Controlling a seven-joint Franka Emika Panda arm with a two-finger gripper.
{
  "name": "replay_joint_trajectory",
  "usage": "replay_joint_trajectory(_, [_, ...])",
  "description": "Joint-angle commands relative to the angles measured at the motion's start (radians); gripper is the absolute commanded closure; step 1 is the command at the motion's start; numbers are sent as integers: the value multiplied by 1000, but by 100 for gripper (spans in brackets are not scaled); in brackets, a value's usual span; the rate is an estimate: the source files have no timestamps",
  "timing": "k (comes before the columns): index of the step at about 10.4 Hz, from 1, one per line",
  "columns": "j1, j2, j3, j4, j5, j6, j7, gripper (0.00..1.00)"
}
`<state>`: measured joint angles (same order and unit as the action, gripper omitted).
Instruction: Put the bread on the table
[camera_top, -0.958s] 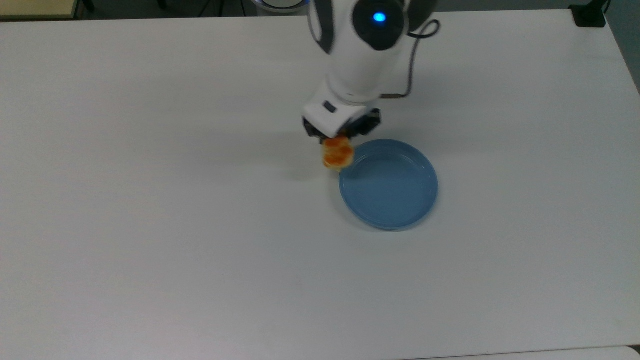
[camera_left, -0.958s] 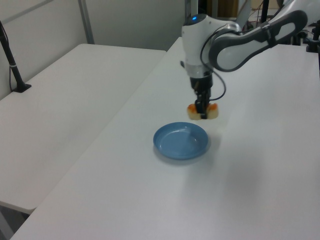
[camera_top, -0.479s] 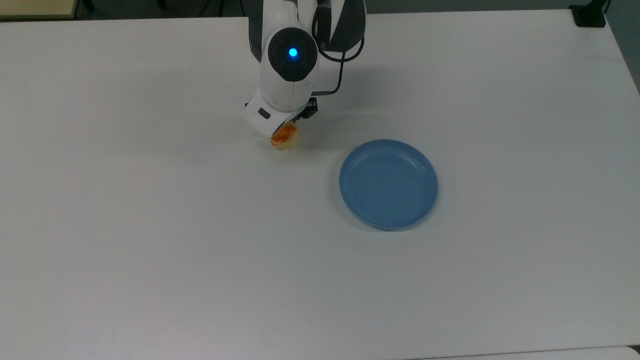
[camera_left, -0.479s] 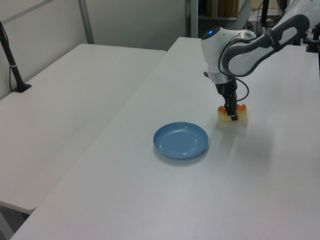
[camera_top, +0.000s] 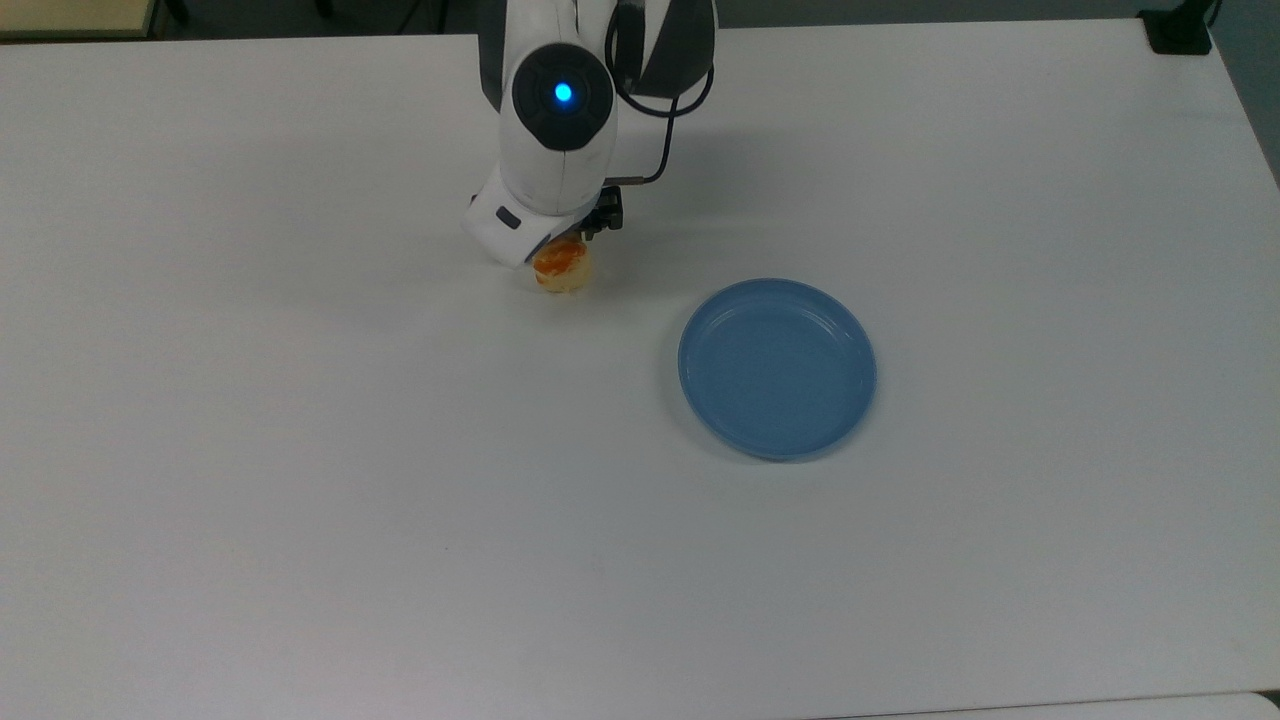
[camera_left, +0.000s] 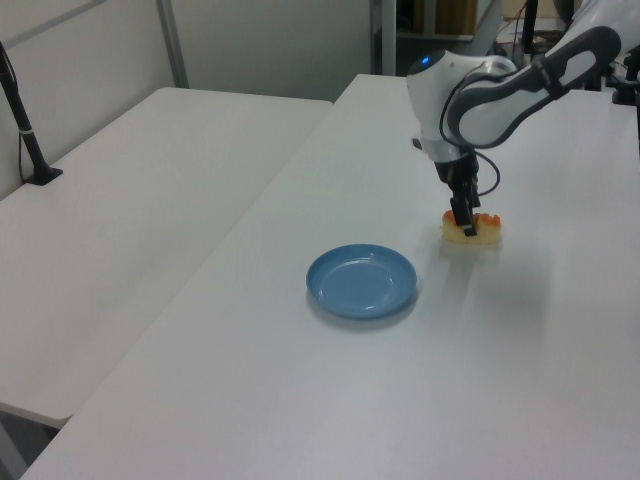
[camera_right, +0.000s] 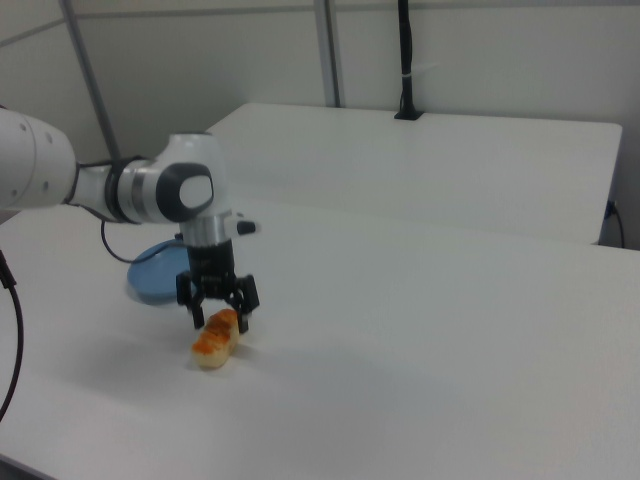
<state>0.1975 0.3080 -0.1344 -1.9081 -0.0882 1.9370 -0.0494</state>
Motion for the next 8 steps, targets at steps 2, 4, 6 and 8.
replay_joint_trajectory(2, [-39,-104,56,234,24,-174,132,0])
replay_joint_trajectory(4, [-84,-180,117,242,22,-196,164,0])
replay_joint_trajectory(6, [-86,-239,110,245,19,-199,307,0])
replay_joint_trajectory(8, [-99,-239,108,305,21,-292,300,0])
